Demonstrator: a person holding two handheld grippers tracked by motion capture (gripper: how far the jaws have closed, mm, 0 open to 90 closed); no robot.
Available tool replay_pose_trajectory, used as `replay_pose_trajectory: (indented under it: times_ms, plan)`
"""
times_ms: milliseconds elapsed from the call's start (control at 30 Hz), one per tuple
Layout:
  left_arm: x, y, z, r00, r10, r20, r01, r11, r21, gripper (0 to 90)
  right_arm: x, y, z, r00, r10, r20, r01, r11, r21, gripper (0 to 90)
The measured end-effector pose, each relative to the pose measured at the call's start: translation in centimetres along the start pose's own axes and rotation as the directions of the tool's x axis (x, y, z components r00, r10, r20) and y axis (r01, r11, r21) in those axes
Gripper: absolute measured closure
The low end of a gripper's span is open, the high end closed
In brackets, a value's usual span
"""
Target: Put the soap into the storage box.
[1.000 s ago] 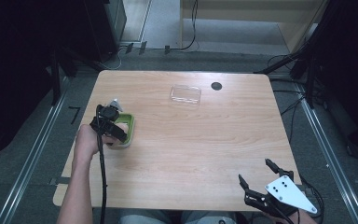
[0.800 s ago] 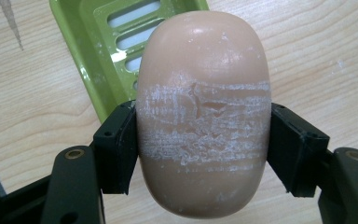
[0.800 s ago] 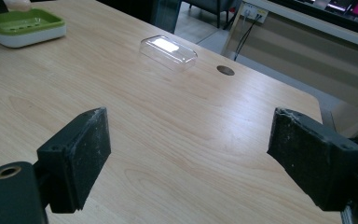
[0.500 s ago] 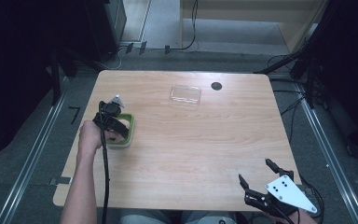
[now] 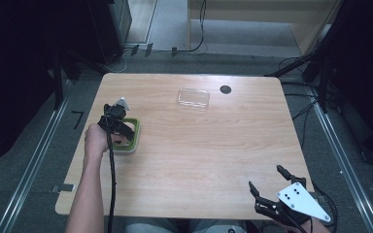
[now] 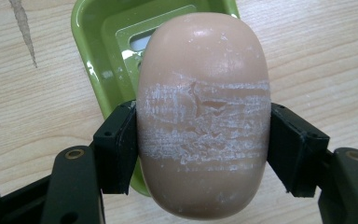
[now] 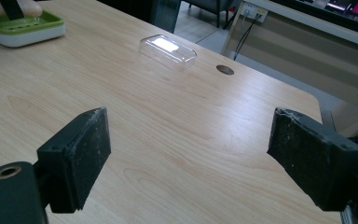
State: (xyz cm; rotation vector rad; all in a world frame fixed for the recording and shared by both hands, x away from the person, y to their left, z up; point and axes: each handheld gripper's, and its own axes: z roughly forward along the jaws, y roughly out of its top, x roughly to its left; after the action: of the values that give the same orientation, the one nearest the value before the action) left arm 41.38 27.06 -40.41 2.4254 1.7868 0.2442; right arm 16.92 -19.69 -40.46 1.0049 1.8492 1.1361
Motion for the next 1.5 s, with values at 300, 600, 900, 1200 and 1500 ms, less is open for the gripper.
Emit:
replay_pose_trajectory:
  times_ms: [300,600,900,1200,1500]
  plan:
    - [0.4,0.4,1.4,0.9994,-0.033,-0.006,0.033,0.9994,-0.007,33.8,0.0,0.0,0.0,1.0,0.001,0.001,-0.001,1.0,0.001,13.3]
    - [0.2,0.8,2.1,0.999,-0.04,-0.023,0.04,0.9992,-0.005,33.7,0.0,0.0,0.0,1.0,0.002,-0.001,-0.002,1.0,0.0,13.3]
    - [0.4,0.7,2.6,0.999,-0.039,-0.024,0.039,0.9992,0.008,33.7,0.0,0.0,0.0,1.0,0.002,-0.002,-0.002,1.0,0.0,13.3]
    - [0.5,0.7,2.7,0.9988,-0.044,-0.024,0.044,0.999,0.005,33.6,0.0,0.0,0.0,1.0,0.002,-0.002,-0.002,1.0,0.001,13.3]
    - [0.5,0.7,2.7,0.9988,-0.044,-0.021,0.045,0.999,0.007,33.1,-0.1,0.0,0.0,1.0,0.001,-0.003,-0.001,1.0,0.001,13.3]
